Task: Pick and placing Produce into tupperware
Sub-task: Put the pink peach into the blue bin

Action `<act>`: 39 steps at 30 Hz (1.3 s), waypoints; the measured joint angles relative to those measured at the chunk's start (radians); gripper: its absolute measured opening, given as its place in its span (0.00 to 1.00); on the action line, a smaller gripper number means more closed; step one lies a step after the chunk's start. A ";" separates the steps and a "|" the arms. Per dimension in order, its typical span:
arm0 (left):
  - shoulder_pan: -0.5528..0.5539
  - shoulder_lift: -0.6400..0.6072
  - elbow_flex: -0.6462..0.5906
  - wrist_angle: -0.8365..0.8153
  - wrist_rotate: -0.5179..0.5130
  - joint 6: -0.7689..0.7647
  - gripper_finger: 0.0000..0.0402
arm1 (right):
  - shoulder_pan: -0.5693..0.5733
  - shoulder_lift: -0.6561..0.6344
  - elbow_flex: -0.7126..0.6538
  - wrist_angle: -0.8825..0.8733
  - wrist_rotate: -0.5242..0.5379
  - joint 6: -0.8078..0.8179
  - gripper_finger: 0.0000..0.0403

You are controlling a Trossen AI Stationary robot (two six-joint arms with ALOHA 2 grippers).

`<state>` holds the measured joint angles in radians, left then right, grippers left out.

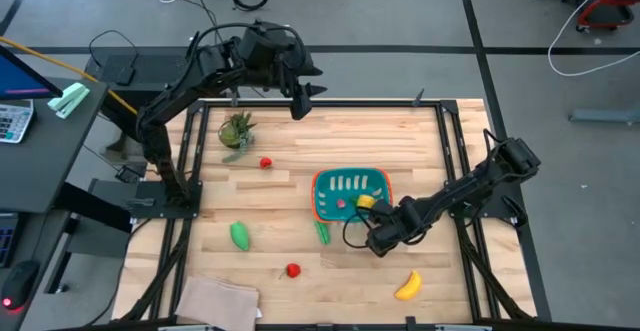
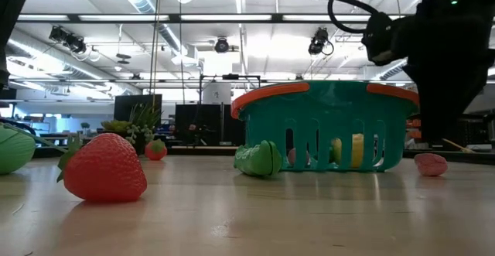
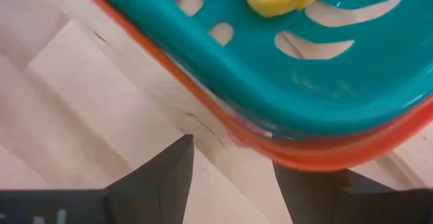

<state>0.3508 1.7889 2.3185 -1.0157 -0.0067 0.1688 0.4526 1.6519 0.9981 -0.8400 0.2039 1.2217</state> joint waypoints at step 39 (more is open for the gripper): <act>0.000 0.001 0.000 0.001 0.000 0.001 0.49 | -0.083 0.041 -0.080 0.173 0.096 -0.005 0.49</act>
<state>0.3508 1.7901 2.3184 -1.0146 -0.0068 0.1696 0.3701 1.6924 0.9176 -0.6675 0.3004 1.2165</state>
